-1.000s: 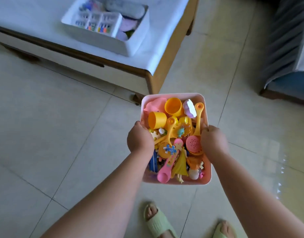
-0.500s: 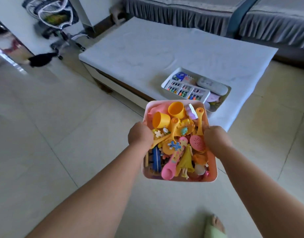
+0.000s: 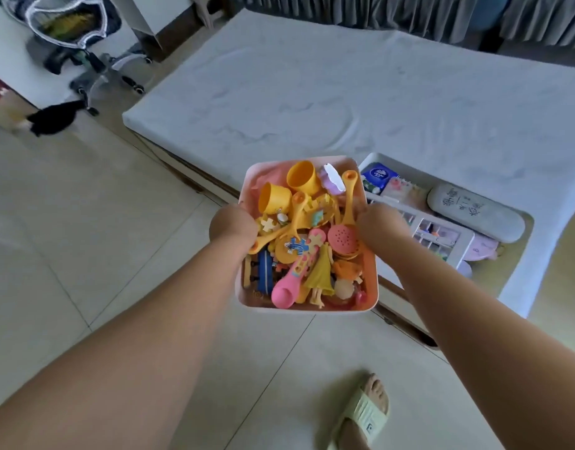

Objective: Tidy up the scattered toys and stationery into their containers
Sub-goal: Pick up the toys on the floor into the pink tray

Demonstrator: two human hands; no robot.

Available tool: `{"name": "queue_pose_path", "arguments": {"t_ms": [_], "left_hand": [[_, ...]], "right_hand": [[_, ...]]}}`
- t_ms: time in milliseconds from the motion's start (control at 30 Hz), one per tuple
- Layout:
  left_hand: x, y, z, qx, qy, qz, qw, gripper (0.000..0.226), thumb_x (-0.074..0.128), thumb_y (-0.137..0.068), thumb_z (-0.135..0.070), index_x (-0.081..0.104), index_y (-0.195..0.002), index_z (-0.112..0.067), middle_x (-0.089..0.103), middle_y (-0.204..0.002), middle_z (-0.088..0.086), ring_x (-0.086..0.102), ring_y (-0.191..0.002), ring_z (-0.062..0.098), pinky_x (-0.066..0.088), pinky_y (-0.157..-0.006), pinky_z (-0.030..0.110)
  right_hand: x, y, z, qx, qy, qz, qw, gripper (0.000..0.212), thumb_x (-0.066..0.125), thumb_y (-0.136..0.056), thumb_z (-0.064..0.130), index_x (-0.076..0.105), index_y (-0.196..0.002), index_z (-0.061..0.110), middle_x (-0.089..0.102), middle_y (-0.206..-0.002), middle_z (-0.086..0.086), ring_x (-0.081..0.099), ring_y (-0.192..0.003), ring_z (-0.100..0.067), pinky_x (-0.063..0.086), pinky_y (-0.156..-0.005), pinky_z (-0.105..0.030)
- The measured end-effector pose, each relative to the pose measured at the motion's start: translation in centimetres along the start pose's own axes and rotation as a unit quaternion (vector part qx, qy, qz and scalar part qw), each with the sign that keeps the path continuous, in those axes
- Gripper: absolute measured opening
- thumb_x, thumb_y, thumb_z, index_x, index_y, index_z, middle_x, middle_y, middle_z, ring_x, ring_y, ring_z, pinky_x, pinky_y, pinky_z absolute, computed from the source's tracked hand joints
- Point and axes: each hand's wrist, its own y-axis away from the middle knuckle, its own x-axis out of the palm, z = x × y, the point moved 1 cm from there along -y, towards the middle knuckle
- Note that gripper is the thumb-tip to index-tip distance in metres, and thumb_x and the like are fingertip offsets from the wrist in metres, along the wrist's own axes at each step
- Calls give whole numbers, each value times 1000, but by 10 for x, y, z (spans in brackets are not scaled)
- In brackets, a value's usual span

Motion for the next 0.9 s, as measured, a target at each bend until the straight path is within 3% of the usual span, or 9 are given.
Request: {"name": "queue_pose_path", "arguments": {"t_ms": [133,200,267,367,433,500,600,700,900], "left_hand": [[-2,-73,-40,34,0,-32,999,33,33,-102,-16,61,-118,-8,64,-96,10,61,-80,28,44,-60,31],[2,-100,-51,50,-12,-45,998,34,32,-103,-21,62,-112,-8,66,-105,14,63,-94,33,45,-67,36],[8,-125,-62,70,-21,-46,996,37,30,-104,-25,62,-109,-7,66,-105,15,63,-94,34,46,-69,38],[12,-162,-85,93,-47,-41,994,40,28,-104,-27,61,-109,-6,64,-106,16,59,-93,32,41,-69,37],[13,-185,-97,97,-47,-43,993,40,27,-105,-27,62,-110,-7,64,-106,15,57,-91,31,39,-69,36],[17,-209,-110,103,-32,-35,994,40,27,-104,-27,62,-111,-8,64,-107,15,59,-93,32,42,-72,37],[31,-236,-130,121,-10,-13,993,41,26,-105,-29,62,-110,-8,64,-107,16,60,-98,35,45,-76,38],[52,-253,-152,159,2,10,987,42,26,-105,-30,61,-107,-8,64,-105,15,59,-96,35,40,-73,36],[101,-274,-156,188,-1,79,979,41,26,-103,-32,62,-106,-11,66,-104,12,61,-97,34,50,-80,39]], "right_hand": [[-8,-59,32,0,10,9,1000,29,42,-96,0,52,-123,-4,61,-106,-16,63,-94,-30,45,-64,-30],[-8,-79,41,5,13,16,1000,32,44,-93,-4,51,-125,-5,60,-112,-17,62,-99,-31,43,-65,-30],[-10,-100,46,14,10,27,999,33,48,-91,-5,54,-124,-4,60,-115,-18,62,-102,-32,46,-65,-32],[-19,-130,58,15,14,27,999,30,55,-91,0,56,-121,0,58,-101,-13,63,-96,-29,52,-72,-33],[-20,-151,62,19,-33,3,999,17,49,-96,10,57,-110,4,51,-82,-6,58,-75,-22,47,-67,-30],[-21,-170,68,38,-33,-18,999,18,40,-99,17,55,-94,8,52,-74,-5,53,-64,-18,47,-64,-30],[-23,-193,72,58,-36,-21,997,15,43,-98,14,56,-93,8,62,-91,-12,63,-82,-25,53,-76,-33],[-27,-212,67,113,4,-51,992,18,49,-96,19,62,-101,8,66,-98,-12,65,-93,-30,54,-78,-35],[-20,-233,59,153,133,-96,975,23,49,-93,25,69,-94,12,57,-98,-8,49,-104,-29,42,-85,-36]]}}
